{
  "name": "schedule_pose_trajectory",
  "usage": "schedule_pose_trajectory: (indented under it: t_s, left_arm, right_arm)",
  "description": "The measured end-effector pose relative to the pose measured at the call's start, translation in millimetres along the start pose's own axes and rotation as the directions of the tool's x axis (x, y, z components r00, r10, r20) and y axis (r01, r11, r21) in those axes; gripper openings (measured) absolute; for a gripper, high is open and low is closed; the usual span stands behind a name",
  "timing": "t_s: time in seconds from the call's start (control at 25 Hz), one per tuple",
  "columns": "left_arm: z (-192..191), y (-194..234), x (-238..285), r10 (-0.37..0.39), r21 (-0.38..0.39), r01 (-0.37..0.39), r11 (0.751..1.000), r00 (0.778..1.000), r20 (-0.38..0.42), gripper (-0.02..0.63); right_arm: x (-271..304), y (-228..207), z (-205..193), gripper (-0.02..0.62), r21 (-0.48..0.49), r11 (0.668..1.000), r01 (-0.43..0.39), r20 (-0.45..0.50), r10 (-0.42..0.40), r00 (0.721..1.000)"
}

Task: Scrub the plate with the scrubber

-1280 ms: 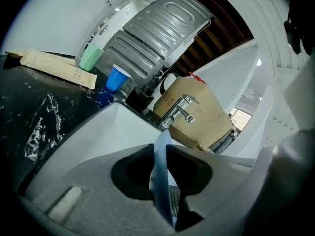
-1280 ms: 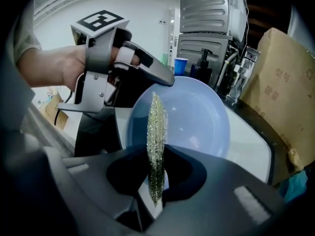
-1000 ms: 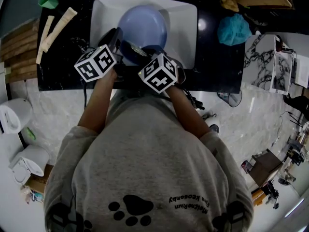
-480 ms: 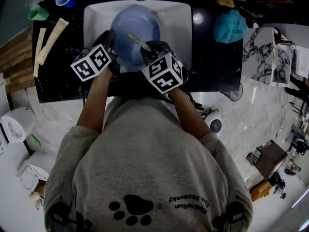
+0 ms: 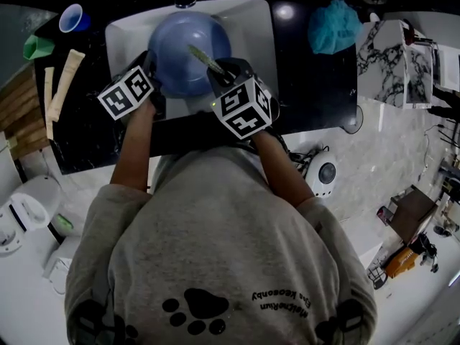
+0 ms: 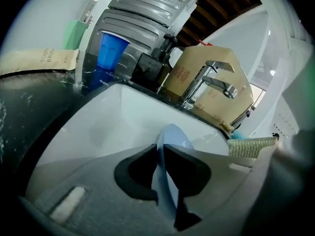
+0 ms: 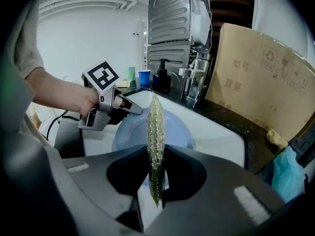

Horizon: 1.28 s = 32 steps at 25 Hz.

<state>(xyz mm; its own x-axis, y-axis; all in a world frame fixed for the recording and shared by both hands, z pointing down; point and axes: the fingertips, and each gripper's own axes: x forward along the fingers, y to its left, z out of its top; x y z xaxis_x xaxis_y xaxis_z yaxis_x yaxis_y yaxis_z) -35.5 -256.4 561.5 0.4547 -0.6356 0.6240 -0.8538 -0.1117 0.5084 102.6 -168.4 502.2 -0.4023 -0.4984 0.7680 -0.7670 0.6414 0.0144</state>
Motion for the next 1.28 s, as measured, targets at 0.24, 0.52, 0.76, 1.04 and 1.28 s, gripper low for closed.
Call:
schedule_pose_trajectory:
  t_s: [0.24, 0.52, 0.76, 1.04, 1.28]
  left_arm:
    - [-15.2, 14.3, 15.4, 0.049, 0.044, -0.045, 0.998, 0.994, -0.099, 0.035]
    - [-31.4, 28.8, 25.1, 0.093, 0.069, -0.083, 0.994, 0.982, -0.164, 0.029]
    - [-48.0, 42.0, 28.4, 0.138, 0.086, -0.12, 0.989, 0.96, -0.243, 0.029]
    - [-54.1, 43.3, 22.5, 0.171, 0.101, -0.148, 0.984, 0.947, -0.272, 0.065]
    - [-40.1, 23.7, 13.4, 0.13, 0.091, -0.113, 0.989, 0.967, -0.217, 0.128]
  right_arm:
    - [0.1, -8.6, -1.0, 0.067, 0.02, 1.0, 0.016, -0.005, -0.016, 1.0]
    - [-4.5, -15.2, -3.3, 0.067, 0.033, 0.999, 0.039, -0.008, -0.039, 0.999]
    - [-11.1, -18.2, -6.0, 0.067, 0.036, 0.998, 0.056, -0.008, -0.055, 0.998]
    - [-15.3, -15.8, -1.6, 0.067, 0.024, 0.998, 0.058, 0.004, -0.058, 0.998]
    - [-20.7, -11.4, 6.0, 0.067, -0.004, 0.998, 0.057, 0.029, -0.057, 0.998]
